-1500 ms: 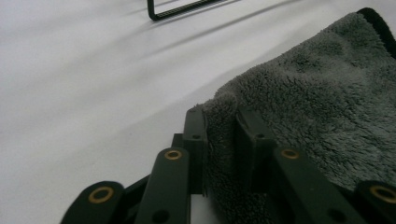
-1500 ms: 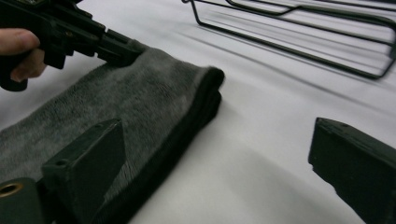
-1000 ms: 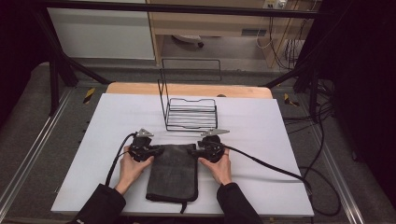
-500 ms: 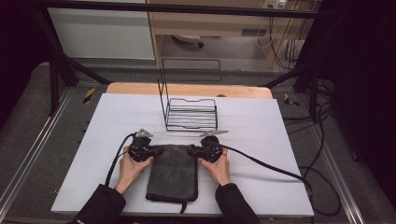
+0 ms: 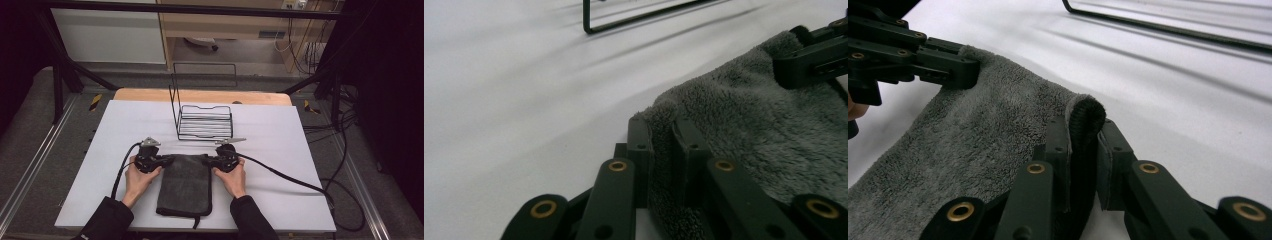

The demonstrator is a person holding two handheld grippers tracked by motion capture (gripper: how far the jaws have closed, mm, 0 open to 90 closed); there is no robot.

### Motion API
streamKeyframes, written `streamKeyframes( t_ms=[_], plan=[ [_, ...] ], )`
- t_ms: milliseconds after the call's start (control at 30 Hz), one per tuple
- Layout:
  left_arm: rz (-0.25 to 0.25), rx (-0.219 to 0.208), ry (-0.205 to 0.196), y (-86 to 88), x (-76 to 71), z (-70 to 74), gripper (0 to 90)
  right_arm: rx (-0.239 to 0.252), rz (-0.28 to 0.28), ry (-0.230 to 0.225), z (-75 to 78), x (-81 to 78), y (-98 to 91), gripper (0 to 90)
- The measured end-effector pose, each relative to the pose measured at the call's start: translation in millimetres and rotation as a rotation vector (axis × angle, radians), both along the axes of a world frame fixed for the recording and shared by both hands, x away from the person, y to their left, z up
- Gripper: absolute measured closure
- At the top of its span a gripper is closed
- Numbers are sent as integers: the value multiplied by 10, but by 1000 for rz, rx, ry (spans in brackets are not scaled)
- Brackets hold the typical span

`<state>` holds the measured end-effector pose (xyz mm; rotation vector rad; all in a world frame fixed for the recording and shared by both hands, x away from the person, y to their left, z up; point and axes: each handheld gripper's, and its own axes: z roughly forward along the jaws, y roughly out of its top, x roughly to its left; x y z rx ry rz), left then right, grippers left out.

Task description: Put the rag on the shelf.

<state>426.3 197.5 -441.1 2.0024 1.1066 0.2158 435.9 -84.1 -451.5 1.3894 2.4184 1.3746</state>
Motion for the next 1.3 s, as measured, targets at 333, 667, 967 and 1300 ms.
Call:
streamKeyframes(
  t_ms=[333,667,967,1300],
  plan=[
    [-17,-59,-38,92,-96,162,805,49,5,-50,130,-71,-24,792],
    [-26,-81,-80,140,-189,322,805,82,19,-104,293,-159,-44,793],
    [-29,-100,-107,166,-263,433,806,80,35,-177,440,-257,-32,794],
    [-35,-121,-160,171,-352,588,807,116,31,-229,578,-348,-62,795]
  ],
)
